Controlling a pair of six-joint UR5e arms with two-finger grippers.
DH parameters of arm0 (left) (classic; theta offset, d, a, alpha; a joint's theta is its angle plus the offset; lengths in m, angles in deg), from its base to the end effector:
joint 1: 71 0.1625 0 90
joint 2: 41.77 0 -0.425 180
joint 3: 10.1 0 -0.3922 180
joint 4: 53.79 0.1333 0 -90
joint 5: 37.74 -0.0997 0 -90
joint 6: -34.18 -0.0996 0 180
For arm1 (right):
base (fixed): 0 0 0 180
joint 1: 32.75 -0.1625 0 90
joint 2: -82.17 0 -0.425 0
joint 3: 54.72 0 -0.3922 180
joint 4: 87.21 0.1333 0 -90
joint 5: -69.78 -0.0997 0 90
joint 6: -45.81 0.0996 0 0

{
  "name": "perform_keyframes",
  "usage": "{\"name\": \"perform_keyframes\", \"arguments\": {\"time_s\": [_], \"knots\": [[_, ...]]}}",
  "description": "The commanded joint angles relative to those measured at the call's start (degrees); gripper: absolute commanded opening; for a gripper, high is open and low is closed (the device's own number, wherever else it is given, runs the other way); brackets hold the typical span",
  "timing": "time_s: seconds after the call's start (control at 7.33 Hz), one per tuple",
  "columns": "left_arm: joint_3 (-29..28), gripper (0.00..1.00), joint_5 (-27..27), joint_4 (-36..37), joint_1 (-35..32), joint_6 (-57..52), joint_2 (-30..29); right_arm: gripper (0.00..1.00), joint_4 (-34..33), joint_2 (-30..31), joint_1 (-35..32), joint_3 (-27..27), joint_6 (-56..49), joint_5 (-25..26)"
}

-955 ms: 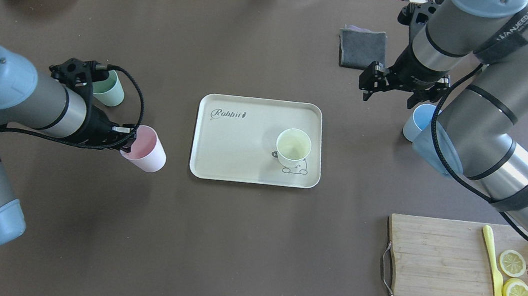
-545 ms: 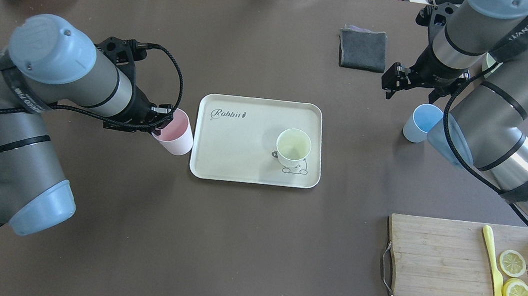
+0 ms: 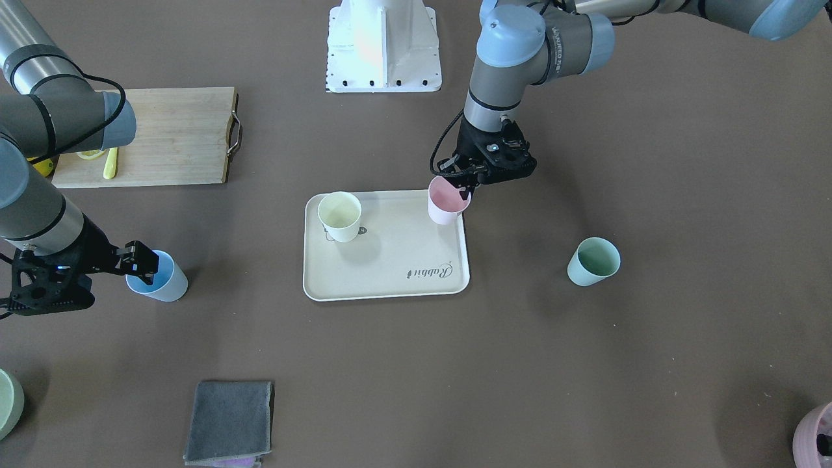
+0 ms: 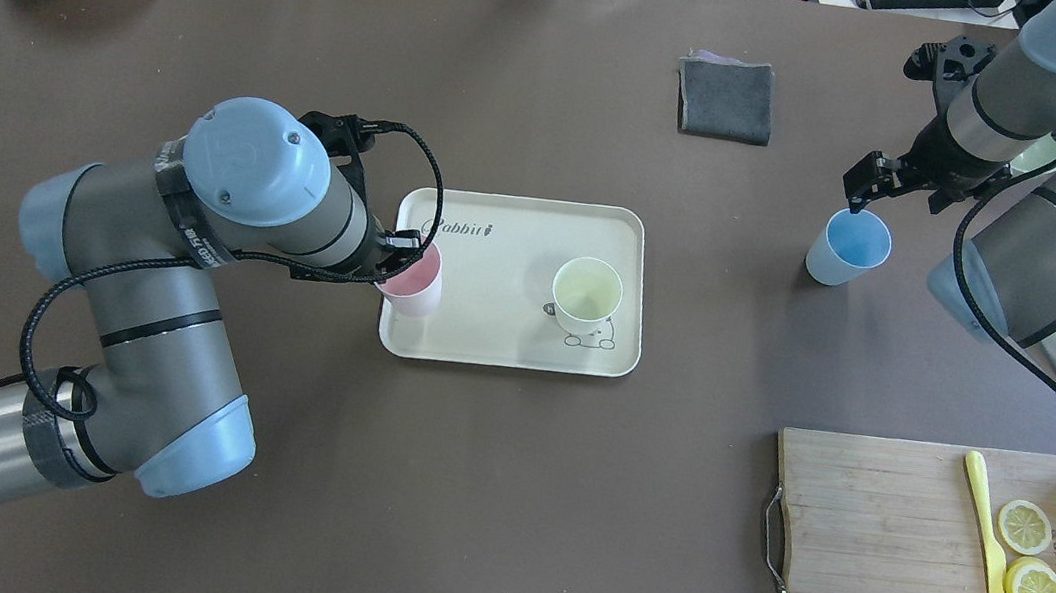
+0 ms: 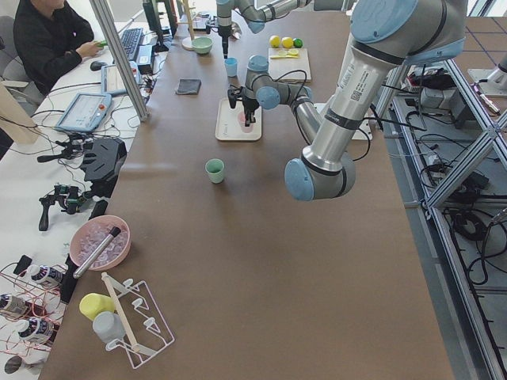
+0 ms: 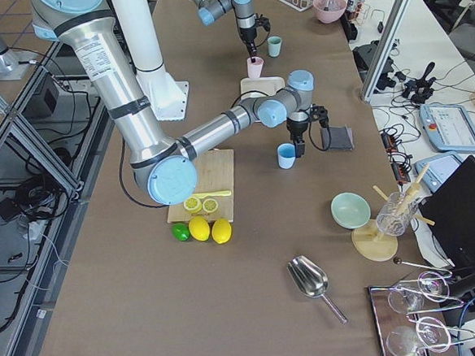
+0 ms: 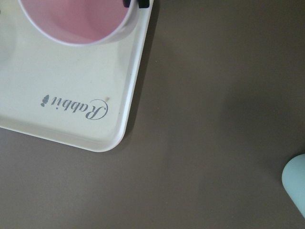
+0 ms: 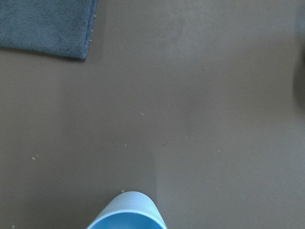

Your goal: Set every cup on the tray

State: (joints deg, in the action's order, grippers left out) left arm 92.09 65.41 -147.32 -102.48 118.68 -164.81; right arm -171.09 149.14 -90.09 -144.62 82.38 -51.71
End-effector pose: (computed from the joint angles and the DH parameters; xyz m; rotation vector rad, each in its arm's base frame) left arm 0.4936 -0.4320 0.2293 0.0646 0.8756 -0.3265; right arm -0.2855 -0.5960 0.4267 0.1011 -0.7227 -0.0741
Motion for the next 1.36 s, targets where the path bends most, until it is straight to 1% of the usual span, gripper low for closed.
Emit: {"name": "perform_keyframes", "arguments": {"time_s": [0.0,0.27,0.68,0.95,1.23], "knots": [[-1.1,0.0,-1.0,-0.1,1.2,0.7,-0.4,1.0,0.1,1.1,-0.2,0.5,-0.5,0.0],[-1.3,0.0,-1.0,-0.1,1.2,0.6,-0.8,1.0,2.1,2.7,0.4,0.8,0.3,0.0],[-1.3,0.0,-1.0,-0.1,1.2,0.6,-1.4,1.0,2.1,2.8,2.4,1.3,1.1,0.1],[-1.5,0.0,-0.9,-0.1,1.5,0.5,-1.7,1.0,5.6,2.9,2.8,3.8,1.1,0.3],[-3.0,0.0,-1.0,-0.2,2.1,0.5,-2.5,1.0,5.7,2.9,2.8,3.7,1.2,0.1]]}}
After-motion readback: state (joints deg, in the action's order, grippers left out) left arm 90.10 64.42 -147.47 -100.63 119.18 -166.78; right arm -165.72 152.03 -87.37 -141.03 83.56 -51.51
